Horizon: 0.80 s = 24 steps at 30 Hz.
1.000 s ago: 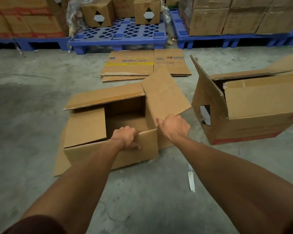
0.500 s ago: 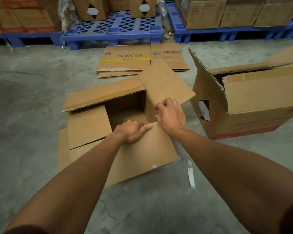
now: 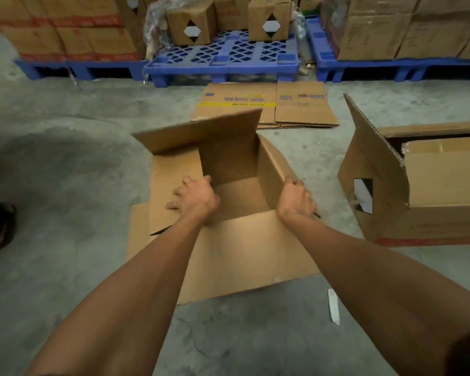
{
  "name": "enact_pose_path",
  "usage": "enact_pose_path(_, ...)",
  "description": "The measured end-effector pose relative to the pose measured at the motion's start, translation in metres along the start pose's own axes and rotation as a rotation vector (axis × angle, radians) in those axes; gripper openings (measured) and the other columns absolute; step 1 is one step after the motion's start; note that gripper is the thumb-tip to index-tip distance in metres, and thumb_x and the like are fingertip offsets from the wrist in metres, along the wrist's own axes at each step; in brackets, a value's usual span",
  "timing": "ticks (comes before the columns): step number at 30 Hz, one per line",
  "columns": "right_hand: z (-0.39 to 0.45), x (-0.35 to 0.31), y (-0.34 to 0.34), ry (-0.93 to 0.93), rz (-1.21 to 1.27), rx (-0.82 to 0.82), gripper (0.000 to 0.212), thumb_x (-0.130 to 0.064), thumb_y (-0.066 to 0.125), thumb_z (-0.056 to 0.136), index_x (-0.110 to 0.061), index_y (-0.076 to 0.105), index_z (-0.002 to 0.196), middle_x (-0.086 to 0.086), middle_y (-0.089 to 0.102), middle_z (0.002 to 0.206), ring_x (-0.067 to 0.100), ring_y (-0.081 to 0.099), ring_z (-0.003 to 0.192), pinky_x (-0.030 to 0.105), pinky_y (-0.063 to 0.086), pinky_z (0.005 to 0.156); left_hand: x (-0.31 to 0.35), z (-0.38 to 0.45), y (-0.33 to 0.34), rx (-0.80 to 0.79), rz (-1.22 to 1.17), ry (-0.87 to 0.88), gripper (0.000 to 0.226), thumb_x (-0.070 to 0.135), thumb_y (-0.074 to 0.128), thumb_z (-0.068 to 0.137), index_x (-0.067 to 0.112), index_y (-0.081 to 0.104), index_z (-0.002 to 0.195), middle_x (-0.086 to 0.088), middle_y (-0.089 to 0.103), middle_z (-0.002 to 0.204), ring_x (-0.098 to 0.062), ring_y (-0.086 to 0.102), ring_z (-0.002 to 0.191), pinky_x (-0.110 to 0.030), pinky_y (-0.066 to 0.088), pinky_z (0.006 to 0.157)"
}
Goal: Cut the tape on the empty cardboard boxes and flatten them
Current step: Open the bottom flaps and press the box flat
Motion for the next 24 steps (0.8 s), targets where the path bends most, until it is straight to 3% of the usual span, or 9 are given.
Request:
enact_pose_path(4, 0.008, 0.016, -0.005, 0.069, -0.002, 0.032, 0.039, -0.003, 0.034, 0.1, -0.014, 0.049, 0.134, 0.014, 0.055, 0.129, 0.036, 0.053, 0.12, 0.047, 0.044, 0.093, 0.002, 0.0, -0.044, 0.123, -0.237, 0.114, 0.031, 0.016, 0.047, 0.094, 0.027, 0.07, 0.111, -0.011, 0.051, 0.131, -0.037, 0.05, 0.119, -0.047, 0.044, 0.102)
enact_pose_path(7, 0.013, 0.026, -0.009, 0.092, -0.027, 0.049, 0.038, -0.004, 0.036, 0.101, -0.012, 0.048, 0.136, 0.016, 0.054, 0.13, 0.037, 0.054, 0.119, 0.048, 0.044, 0.093, -0.009, 0.006, -0.084, 0.239, -0.286, 0.08, 0.036, 0.009, 0.047, 0.093, 0.026, 0.069, 0.116, -0.01, 0.059, 0.129, -0.034, 0.054, 0.119, -0.042, 0.046, 0.097)
enact_pose_path(10, 0.015, 0.025, -0.006, 0.105, -0.064, 0.015, 0.04, -0.006, 0.038, 0.1, -0.008, 0.041, 0.14, 0.017, 0.047, 0.134, 0.04, 0.05, 0.12, 0.048, 0.044, 0.093, -0.033, 0.009, -0.093, 0.32, 0.111, 0.048, 0.035, 0.008, 0.046, 0.093, 0.016, 0.066, 0.12, -0.015, 0.048, 0.138, -0.037, 0.042, 0.13, -0.054, 0.035, 0.103)
enact_pose_path(13, 0.019, 0.022, 0.001, 0.129, -0.079, 0.004, 0.044, -0.009, 0.036, 0.1, -0.009, 0.036, 0.144, 0.018, 0.043, 0.141, 0.041, 0.043, 0.127, 0.048, 0.038, 0.1, -0.047, 0.008, -0.088, 0.367, 0.682, 0.1, 0.029, 0.024, 0.046, 0.095, 0.019, 0.07, 0.111, -0.017, 0.009, 0.162, -0.041, 0.002, 0.148, -0.07, -0.003, 0.11)
enact_pose_path(14, 0.021, 0.021, 0.001, 0.129, -0.082, 0.002, 0.045, -0.01, 0.036, 0.1, -0.009, 0.034, 0.145, 0.018, 0.042, 0.144, 0.04, 0.041, 0.129, 0.048, 0.036, 0.103, -0.052, 0.011, -0.084, 0.335, 0.782, 0.104, 0.034, 0.029, 0.04, 0.097, 0.02, 0.069, 0.114, -0.017, -0.001, 0.163, -0.041, -0.007, 0.149, -0.07, -0.011, 0.109)
enact_pose_path(16, 0.026, 0.021, 0.003, 0.108, -0.096, 0.002, 0.052, -0.012, 0.041, 0.098, -0.009, 0.031, 0.148, 0.018, 0.039, 0.147, 0.038, 0.037, 0.134, 0.048, 0.033, 0.109, -0.068, 0.02, -0.07, 0.222, 0.813, 0.065, 0.047, 0.029, 0.028, 0.1, 0.017, 0.053, 0.138, -0.02, 0.002, 0.162, -0.041, -0.003, 0.149, -0.068, -0.016, 0.109)
enact_pose_path(20, 0.035, 0.02, 0.007, 0.103, -0.097, -0.012, 0.057, -0.01, 0.04, 0.098, -0.006, 0.024, 0.152, 0.018, 0.033, 0.152, 0.037, 0.033, 0.138, 0.048, 0.031, 0.112, -0.095, 0.03, -0.026, 0.001, 0.563, -0.012, 0.068, 0.045, 0.025, 0.102, 0.002, 0.016, 0.154, -0.023, 0.016, 0.159, -0.04, 0.016, 0.146, -0.057, 0.003, 0.118)
enact_pose_path(22, 0.04, 0.019, 0.007, 0.113, -0.087, -0.028, 0.058, -0.012, 0.043, 0.098, -0.005, 0.024, 0.152, 0.019, 0.034, 0.152, 0.037, 0.034, 0.138, 0.049, 0.033, 0.11, -0.096, 0.034, -0.009, -0.087, 0.371, -0.02, 0.075, 0.048, 0.031, 0.101, -0.002, 0.011, 0.153, -0.025, 0.018, 0.158, -0.041, 0.021, 0.145, -0.05, 0.019, 0.117)
enact_pose_path(24, 0.048, 0.019, 0.005, 0.14, -0.048, -0.057, 0.052, -0.013, 0.039, 0.099, -0.004, 0.027, 0.15, 0.02, 0.037, 0.149, 0.037, 0.038, 0.136, 0.048, 0.035, 0.106, -0.091, 0.039, 0.001, -0.119, 0.163, -0.034, 0.07, 0.038, 0.045, 0.099, -0.004, 0.019, 0.149, -0.025, 0.03, 0.152, -0.04, 0.034, 0.138, -0.046, 0.034, 0.109)
Point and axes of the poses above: each hand's wrist, its own z-axis towards the middle knuckle, its own y-axis out of the palm, x = y × z, the point moved 2 cm from there along z, towards the middle knuckle
